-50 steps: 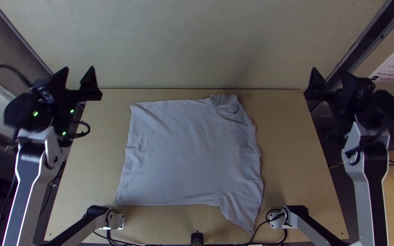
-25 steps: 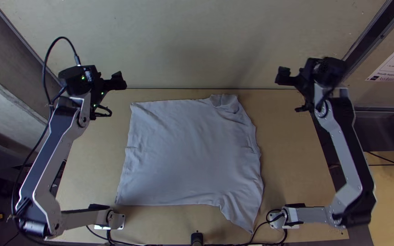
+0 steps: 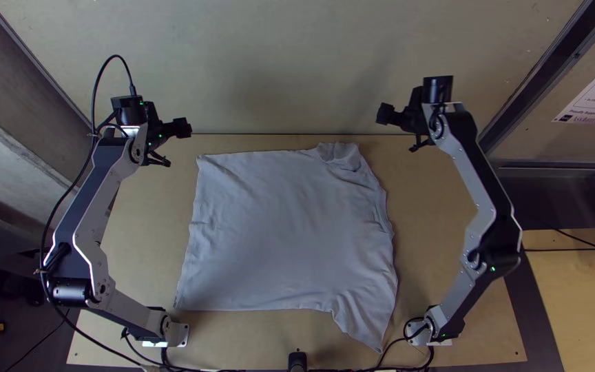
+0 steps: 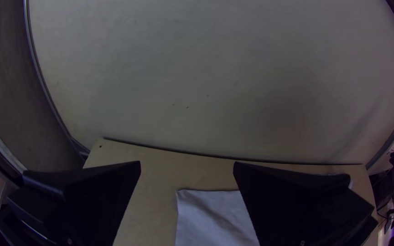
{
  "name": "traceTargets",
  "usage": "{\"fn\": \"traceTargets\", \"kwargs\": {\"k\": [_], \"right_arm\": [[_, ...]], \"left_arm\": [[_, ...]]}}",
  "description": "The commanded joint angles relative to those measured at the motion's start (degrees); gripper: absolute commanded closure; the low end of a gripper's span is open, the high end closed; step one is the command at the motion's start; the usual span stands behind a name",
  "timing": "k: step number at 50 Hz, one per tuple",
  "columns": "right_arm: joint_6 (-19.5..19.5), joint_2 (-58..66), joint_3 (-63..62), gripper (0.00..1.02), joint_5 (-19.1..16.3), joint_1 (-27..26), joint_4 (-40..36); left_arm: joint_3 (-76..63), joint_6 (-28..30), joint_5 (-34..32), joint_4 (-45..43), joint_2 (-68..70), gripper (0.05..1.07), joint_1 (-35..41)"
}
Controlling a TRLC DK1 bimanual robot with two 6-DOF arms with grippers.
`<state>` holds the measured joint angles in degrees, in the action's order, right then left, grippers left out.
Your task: Fold the t-shirt
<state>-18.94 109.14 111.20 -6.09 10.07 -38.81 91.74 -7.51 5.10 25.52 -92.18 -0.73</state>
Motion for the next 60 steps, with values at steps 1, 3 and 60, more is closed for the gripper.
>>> {"fn": "traceTargets", "kwargs": {"k": [1, 3, 60], "right_arm": [[-2.59, 6.17, 4.91, 0.04, -0.77, 0.83, -2.5], [-2.68, 8.63, 7.1, 0.04, -0.86, 1.01, -4.17], [-6.37, 30.43, 21.69, 1.0, -4.9, 4.26, -9.97]], "left_arm": [[0.54, -1.19, -0.88, 0.76, -2.56, 0.1, -1.38], [0.54, -1.46, -0.88, 0.67, -3.71, 0.1, -1.9], [6.34, 1.27, -0.88, 1.64, -16.01, 0.11, -2.43]]}}
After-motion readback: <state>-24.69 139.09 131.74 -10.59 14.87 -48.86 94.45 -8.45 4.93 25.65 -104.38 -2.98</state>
